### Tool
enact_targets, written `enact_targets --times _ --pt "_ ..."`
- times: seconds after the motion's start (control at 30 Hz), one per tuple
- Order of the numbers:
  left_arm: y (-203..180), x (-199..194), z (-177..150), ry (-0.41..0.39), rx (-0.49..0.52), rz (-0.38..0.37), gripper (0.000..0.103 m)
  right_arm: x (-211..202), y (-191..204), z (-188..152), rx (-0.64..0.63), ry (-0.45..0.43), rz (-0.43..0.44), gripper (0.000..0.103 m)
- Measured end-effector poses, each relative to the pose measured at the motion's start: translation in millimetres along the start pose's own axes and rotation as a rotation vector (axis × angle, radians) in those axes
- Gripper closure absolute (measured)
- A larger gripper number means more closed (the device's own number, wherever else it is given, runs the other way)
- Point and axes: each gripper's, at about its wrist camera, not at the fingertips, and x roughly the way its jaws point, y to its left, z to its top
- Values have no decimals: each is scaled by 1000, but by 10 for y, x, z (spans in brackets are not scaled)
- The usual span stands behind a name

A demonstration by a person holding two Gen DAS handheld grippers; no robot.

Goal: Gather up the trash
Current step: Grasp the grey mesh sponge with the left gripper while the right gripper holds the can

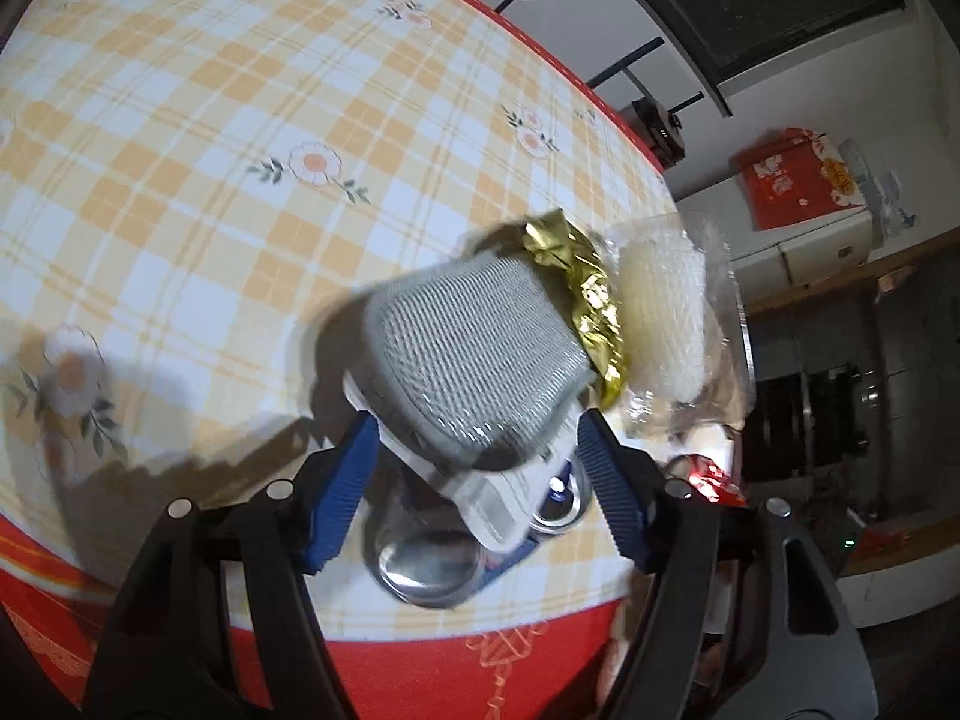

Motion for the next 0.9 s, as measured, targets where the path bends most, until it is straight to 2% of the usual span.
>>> enact_targets --times 0.17,0.23,0.33,0.43,0.47,0.6,0.7,0.9 --pt "5 25 71 -6 22 45 34 -3 -30 6 13 -5 4 50" --pt "-51 25 96 -18 83 92 33 2 -32 5 15 -4 4 50" --pt "-244 16 110 -48 267 194 24 11 -32 14 13 -2 3 50" --pt "-508 31 89 -68 509 266 18 26 -20 22 8 4 2 50" --pt "-610 57 68 -68 605 291 18 26 -15 27 7 6 1 50" --pt "-833 281 -26 -18 863 362 18 43 -5 33 7 11 2 50" --pt "-873 450 -48 35 942 384 18 46 -3 37 7 10 3 50" --pt "-892 683 4 128 997 374 17 72 -33 26 22 13 3 50"
